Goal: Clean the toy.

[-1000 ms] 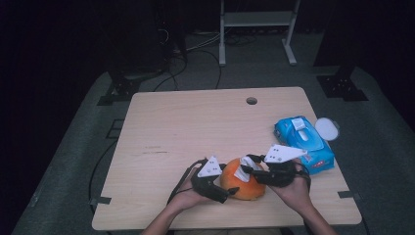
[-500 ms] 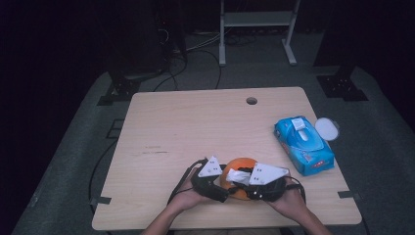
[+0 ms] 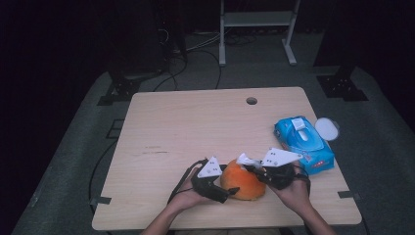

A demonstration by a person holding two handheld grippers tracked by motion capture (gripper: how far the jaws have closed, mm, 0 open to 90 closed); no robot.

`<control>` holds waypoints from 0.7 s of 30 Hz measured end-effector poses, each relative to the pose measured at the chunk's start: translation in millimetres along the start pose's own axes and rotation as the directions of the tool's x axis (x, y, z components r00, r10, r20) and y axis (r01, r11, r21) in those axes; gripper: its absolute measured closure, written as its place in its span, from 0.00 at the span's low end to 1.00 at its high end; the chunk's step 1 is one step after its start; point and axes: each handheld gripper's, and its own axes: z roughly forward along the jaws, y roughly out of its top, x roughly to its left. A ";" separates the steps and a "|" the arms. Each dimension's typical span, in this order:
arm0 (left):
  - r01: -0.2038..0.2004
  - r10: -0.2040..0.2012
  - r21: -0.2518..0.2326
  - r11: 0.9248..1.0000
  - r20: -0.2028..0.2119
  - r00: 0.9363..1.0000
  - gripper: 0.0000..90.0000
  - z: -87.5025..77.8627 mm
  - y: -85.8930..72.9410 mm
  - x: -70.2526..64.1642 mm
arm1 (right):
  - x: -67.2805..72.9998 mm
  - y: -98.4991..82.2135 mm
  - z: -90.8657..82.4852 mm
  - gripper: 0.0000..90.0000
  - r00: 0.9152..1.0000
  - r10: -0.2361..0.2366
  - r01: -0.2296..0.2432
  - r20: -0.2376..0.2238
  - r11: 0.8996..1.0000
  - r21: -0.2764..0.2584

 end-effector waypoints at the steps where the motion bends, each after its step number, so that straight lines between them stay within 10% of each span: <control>1: -0.007 0.007 0.000 1.000 0.001 1.000 0.20 0.5 0.4 -1.4 | 3.4 1.8 2.7 0.91 1.000 0.007 -0.008 -0.025 1.000 -0.013; 4: -0.032 0.032 0.015 0.999 -0.011 0.999 0.23 0.5 1.3 -4.1 | 16.0 8.0 12.9 0.91 0.995 -0.006 0.005 -0.096 1.000 -0.017; 7: -0.017 0.017 0.012 1.000 -0.012 1.000 0.25 -1.2 -1.3 -2.0 | 16.9 8.7 16.2 0.92 0.996 -0.032 0.032 -0.089 0.999 0.001; 16: 0.004 -0.004 0.006 1.000 0.010 1.000 0.20 -2.9 -5.6 4.2 | -21.8 -13.6 -7.6 0.92 0.994 0.106 -0.105 -0.026 0.994 0.012; 21: 0.007 -0.006 -0.010 1.000 0.026 1.000 0.15 -0.5 -0.6 0.6 | -6.6 -4.0 0.4 0.93 0.993 0.089 -0.090 -0.074 0.996 -0.015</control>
